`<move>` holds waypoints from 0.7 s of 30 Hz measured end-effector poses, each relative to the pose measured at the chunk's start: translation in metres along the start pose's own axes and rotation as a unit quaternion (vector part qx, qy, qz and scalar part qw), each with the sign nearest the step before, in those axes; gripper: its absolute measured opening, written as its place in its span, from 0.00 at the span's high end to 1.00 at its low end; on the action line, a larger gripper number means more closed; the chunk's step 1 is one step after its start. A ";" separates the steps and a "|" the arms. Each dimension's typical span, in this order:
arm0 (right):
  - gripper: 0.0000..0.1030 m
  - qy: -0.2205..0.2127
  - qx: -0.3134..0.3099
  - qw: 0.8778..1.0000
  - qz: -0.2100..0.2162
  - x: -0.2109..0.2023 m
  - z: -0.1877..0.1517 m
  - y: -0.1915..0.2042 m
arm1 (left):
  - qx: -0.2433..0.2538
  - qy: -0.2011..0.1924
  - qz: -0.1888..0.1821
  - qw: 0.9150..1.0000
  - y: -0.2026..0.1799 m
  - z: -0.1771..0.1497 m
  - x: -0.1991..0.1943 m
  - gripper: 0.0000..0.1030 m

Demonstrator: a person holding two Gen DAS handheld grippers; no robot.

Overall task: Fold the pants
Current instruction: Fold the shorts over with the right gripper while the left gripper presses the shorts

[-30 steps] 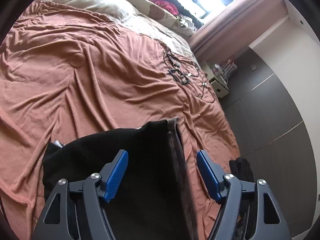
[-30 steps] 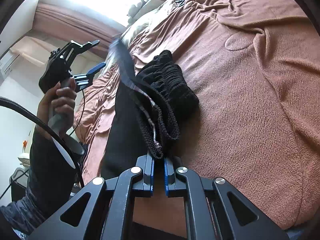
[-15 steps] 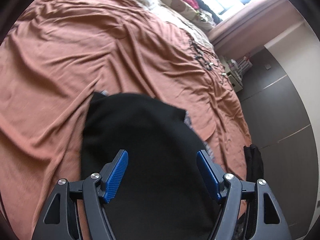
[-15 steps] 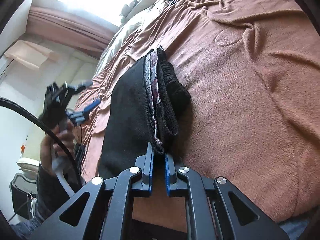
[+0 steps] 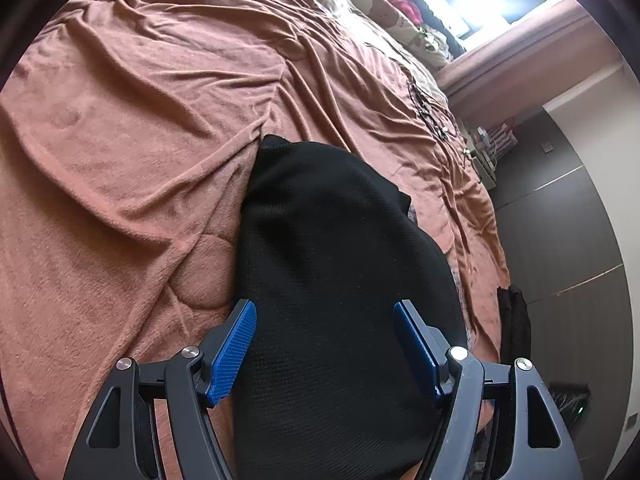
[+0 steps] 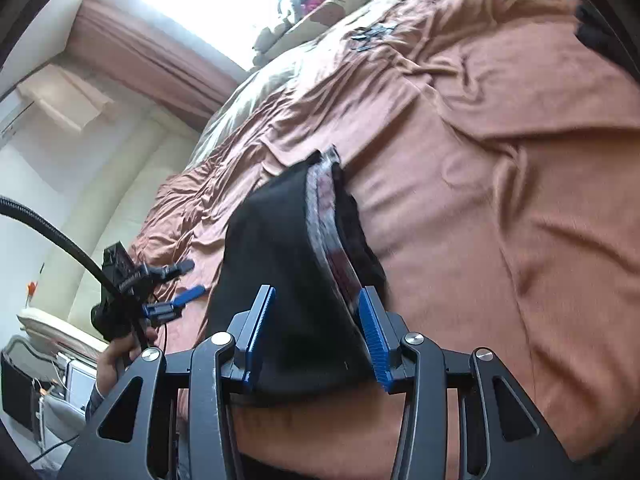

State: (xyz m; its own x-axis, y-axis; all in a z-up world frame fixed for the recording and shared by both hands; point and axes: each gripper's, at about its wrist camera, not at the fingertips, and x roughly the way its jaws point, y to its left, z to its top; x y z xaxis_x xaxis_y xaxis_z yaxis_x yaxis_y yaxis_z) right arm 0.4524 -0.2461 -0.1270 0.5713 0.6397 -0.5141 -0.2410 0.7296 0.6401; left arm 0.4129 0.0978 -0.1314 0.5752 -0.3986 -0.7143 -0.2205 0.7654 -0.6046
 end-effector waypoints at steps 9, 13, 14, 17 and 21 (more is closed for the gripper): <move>0.60 0.020 -0.042 0.999 -0.003 0.046 0.043 0.023 | -0.005 -0.003 0.003 1.000 0.008 -0.001 -0.002 0.29; 0.60 0.026 -0.060 0.998 0.002 0.070 0.062 0.032 | -0.011 -0.003 0.004 1.000 0.012 0.002 0.001 0.29; 0.60 0.029 -0.062 0.998 0.002 0.078 0.067 0.033 | -0.012 -0.003 0.005 1.000 0.013 0.003 0.002 0.29; 0.60 0.041 -0.064 0.997 0.004 0.097 0.080 0.032 | -0.017 -0.002 0.010 1.000 0.016 0.006 0.007 0.30; 0.60 0.055 -0.053 0.997 0.007 0.122 0.096 0.024 | -0.022 0.002 0.011 1.000 0.020 0.008 0.015 0.30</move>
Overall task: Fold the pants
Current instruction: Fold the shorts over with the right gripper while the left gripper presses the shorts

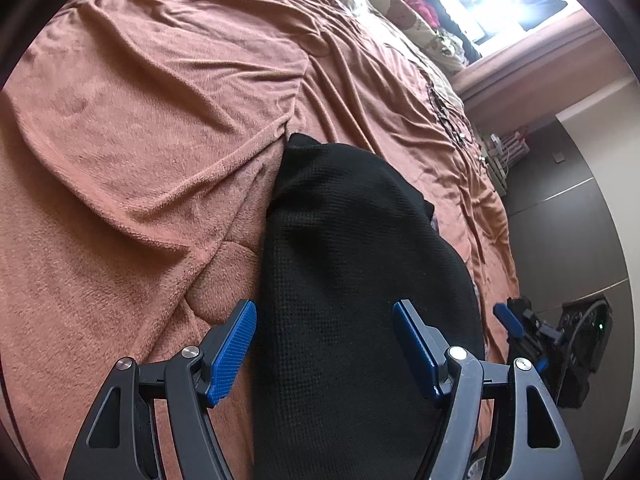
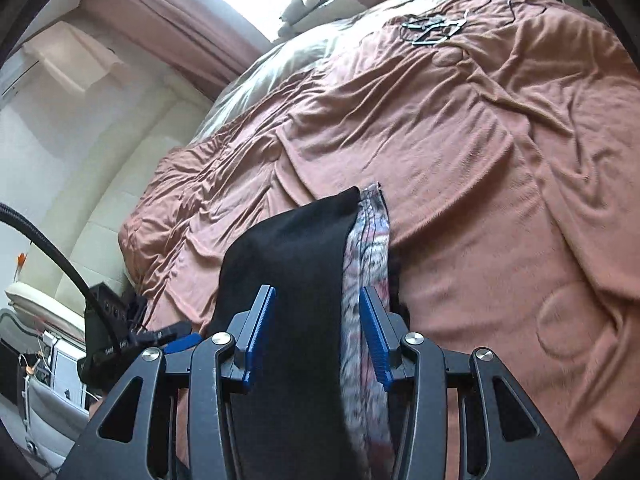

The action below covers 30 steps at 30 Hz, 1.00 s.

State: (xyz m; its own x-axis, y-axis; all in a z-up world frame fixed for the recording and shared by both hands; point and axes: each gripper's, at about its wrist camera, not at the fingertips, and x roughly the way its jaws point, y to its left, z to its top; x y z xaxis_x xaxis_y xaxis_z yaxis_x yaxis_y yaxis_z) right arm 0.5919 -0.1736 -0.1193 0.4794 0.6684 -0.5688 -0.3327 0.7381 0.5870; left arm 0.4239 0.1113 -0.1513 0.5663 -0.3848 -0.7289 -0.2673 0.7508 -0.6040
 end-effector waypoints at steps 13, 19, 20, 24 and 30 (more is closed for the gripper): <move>0.60 0.025 0.040 0.997 0.056 0.049 0.018 -0.026 | -0.007 0.011 0.003 1.000 0.005 0.007 0.030 0.30; 0.60 0.041 0.048 0.995 0.083 0.067 0.023 -0.029 | -0.003 0.009 0.006 1.000 0.002 0.012 0.037 0.30; 0.60 0.043 0.053 0.994 0.090 0.071 0.024 -0.031 | -0.001 0.009 0.007 1.000 0.002 0.013 0.038 0.30; 0.60 0.046 0.057 0.993 0.087 0.081 0.027 -0.034 | 0.002 0.010 0.011 1.000 0.000 0.014 0.039 0.30; 0.94 0.046 0.017 0.998 0.037 0.082 0.025 -0.021 | 0.006 0.010 0.016 1.000 -0.002 0.014 0.040 0.30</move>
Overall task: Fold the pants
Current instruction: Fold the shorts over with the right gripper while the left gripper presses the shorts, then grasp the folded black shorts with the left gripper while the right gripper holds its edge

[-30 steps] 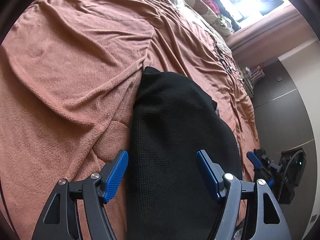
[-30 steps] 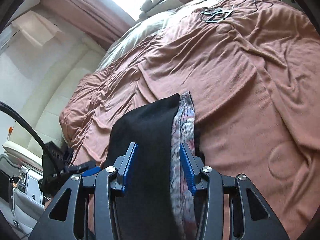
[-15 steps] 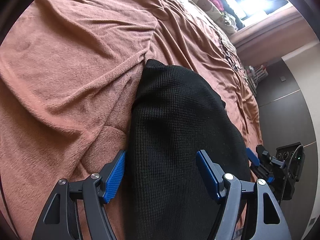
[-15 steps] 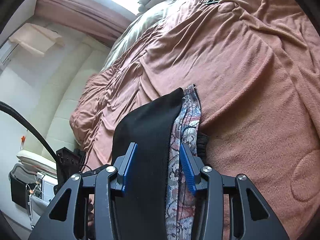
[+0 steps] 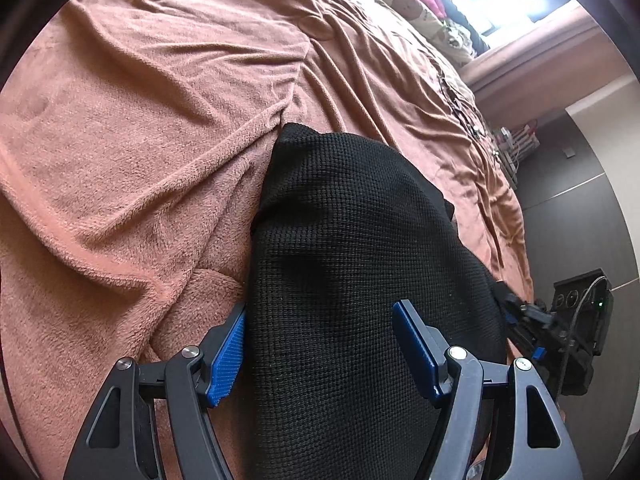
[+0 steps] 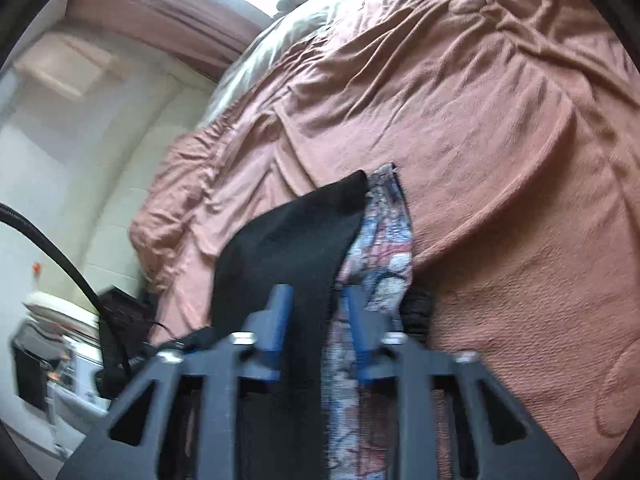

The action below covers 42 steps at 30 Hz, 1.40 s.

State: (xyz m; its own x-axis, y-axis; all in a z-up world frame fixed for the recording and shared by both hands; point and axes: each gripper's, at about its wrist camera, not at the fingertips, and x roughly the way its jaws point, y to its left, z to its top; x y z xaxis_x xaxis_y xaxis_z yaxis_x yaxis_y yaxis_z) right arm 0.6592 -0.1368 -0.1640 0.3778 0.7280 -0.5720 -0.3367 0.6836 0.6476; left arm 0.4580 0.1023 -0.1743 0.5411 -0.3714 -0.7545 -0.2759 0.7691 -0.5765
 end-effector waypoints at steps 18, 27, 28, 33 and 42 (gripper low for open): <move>0.98 -0.058 -0.025 0.996 -0.055 -0.037 -0.012 0.007 | -0.003 0.017 -0.009 1.000 0.001 -0.028 -0.007 0.30; 0.42 -0.038 -0.004 0.999 -0.035 -0.043 -0.018 0.008 | 0.000 0.024 -0.011 1.000 0.002 -0.036 -0.006 0.51; 0.31 -0.041 -0.001 0.998 -0.036 -0.047 -0.019 0.007 | 0.001 0.025 -0.012 1.000 0.002 -0.036 -0.007 0.51; 0.32 -0.022 -0.010 0.999 -0.022 -0.044 -0.026 0.007 | -0.002 0.021 -0.020 1.000 0.005 -0.030 -0.009 0.51; 0.67 -0.001 0.000 0.998 -0.057 -0.031 -0.027 -0.010 | -0.001 0.022 -0.033 0.999 0.006 0.003 0.002 0.51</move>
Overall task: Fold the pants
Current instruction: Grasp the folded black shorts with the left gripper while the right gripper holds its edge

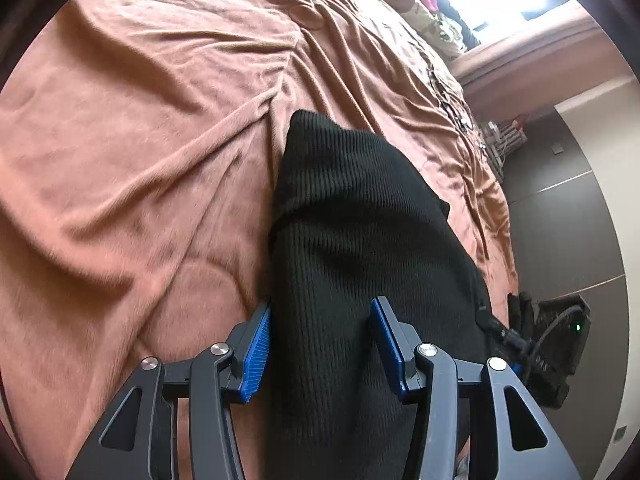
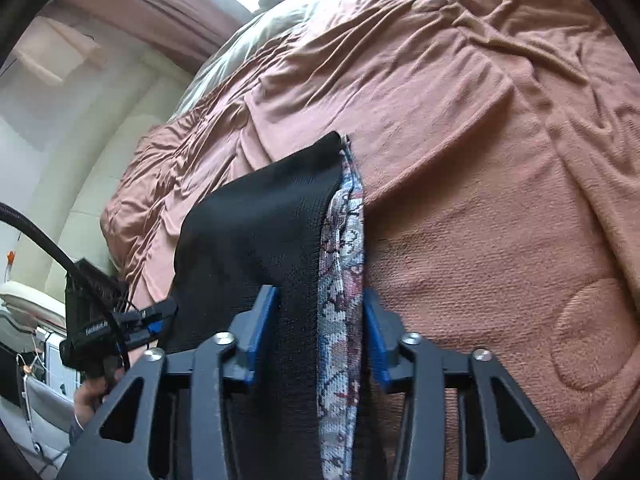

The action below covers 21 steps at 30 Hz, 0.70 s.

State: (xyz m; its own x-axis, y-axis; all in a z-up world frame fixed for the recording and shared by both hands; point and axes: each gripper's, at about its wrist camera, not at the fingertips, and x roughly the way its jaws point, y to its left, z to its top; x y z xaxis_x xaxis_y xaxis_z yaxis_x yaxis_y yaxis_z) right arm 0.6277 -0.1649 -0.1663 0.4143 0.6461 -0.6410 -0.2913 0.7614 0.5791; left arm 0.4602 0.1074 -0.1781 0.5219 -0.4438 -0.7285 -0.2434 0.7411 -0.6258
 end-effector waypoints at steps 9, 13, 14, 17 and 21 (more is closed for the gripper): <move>0.70 0.019 0.014 1.000 0.017 -0.003 -0.007 -0.003 | 0.035 -0.018 0.004 0.999 -0.017 0.027 0.003 0.67; 0.58 0.030 0.027 0.998 0.040 -0.003 -0.002 -0.009 | 0.026 0.001 0.001 1.000 -0.009 0.024 0.010 0.55; 0.50 0.033 0.028 0.998 0.042 -0.002 -0.002 -0.010 | 0.022 0.004 -0.001 1.000 -0.005 0.023 0.011 0.53; 0.39 0.042 0.026 0.998 0.049 0.002 0.000 -0.014 | 0.003 0.014 -0.023 1.000 0.005 0.017 0.014 0.53; 0.39 0.050 0.031 0.996 0.065 0.009 0.002 -0.016 | 0.000 0.016 -0.035 0.999 0.005 0.017 0.015 0.53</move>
State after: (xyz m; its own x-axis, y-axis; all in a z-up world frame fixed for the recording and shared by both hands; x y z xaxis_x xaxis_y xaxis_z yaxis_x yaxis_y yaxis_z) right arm 0.6382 -0.1713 -0.1808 0.2879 0.7428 -0.6044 -0.2821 0.6689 0.6877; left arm 0.4807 0.1131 -0.1881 0.5117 -0.5103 -0.6912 -0.2066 0.7078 -0.6755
